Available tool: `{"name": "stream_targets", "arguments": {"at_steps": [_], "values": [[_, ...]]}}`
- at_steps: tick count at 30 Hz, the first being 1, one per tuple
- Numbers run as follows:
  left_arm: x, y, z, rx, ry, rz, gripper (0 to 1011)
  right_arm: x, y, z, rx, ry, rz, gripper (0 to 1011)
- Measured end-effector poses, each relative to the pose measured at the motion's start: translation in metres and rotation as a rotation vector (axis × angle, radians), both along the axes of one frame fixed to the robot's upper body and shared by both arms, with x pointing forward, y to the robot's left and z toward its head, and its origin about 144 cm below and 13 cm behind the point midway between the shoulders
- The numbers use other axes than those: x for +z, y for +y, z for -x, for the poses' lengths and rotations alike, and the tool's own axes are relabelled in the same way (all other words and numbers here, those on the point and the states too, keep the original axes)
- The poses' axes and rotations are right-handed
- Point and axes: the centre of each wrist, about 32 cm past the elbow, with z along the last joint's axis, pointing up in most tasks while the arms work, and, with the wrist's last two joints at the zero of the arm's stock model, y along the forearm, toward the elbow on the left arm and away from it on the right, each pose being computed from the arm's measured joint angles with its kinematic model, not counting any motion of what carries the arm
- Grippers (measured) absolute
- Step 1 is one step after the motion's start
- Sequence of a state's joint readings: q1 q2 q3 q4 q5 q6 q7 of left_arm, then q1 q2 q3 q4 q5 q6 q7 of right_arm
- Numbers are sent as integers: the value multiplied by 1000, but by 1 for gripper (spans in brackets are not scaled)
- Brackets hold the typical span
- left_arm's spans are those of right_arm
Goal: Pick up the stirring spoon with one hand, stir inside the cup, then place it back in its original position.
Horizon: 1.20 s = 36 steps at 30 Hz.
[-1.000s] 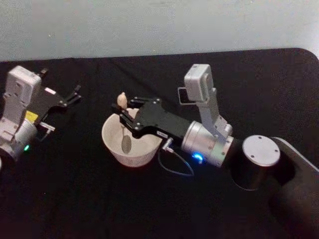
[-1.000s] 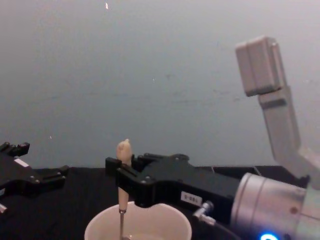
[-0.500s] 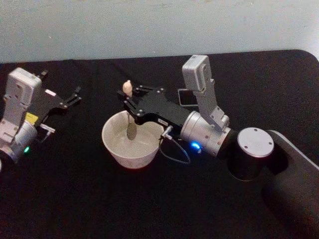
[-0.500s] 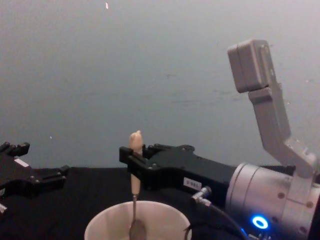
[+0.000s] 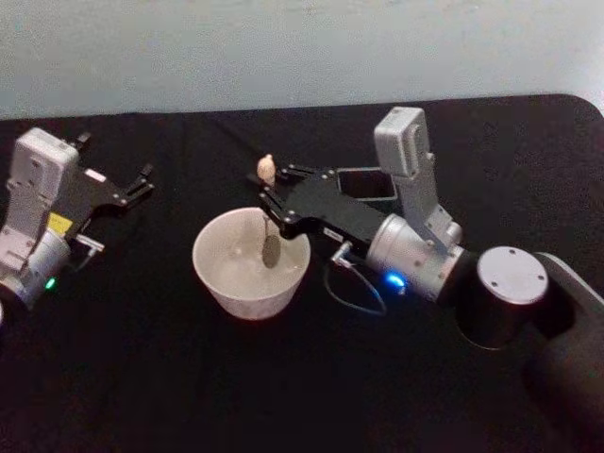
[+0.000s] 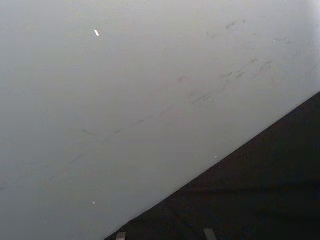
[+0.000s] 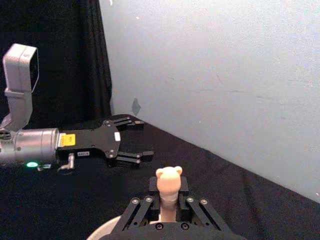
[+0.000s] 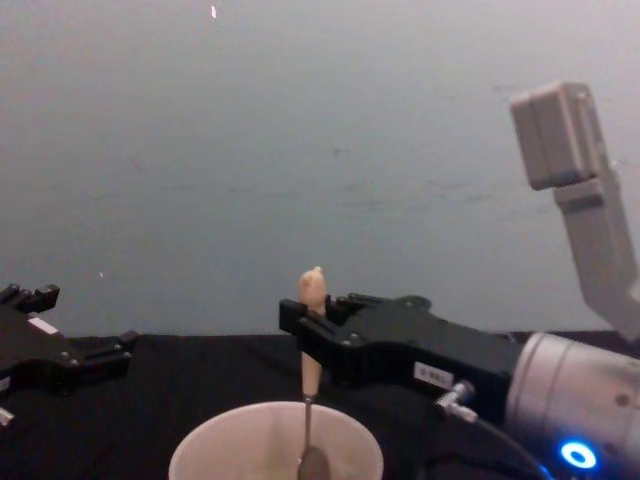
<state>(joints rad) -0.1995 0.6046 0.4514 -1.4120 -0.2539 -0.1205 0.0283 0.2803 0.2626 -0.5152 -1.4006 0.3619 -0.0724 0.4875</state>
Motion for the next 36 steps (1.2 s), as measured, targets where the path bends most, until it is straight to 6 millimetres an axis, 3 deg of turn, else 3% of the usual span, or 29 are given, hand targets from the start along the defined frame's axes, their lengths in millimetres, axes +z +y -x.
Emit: {"name": "stream_targets", "arguments": {"at_steps": [18, 27, 36], "values": [[0, 0, 0, 0, 0, 0, 1001, -2, -14, 26, 78, 21, -4, 213], [0, 0, 0, 0, 0, 0, 1001, -2, -10, 33, 114, 30, -8, 214], [0, 0, 0, 0, 0, 0, 1001, 0, 9, 24, 111, 20, -19, 214]]}}
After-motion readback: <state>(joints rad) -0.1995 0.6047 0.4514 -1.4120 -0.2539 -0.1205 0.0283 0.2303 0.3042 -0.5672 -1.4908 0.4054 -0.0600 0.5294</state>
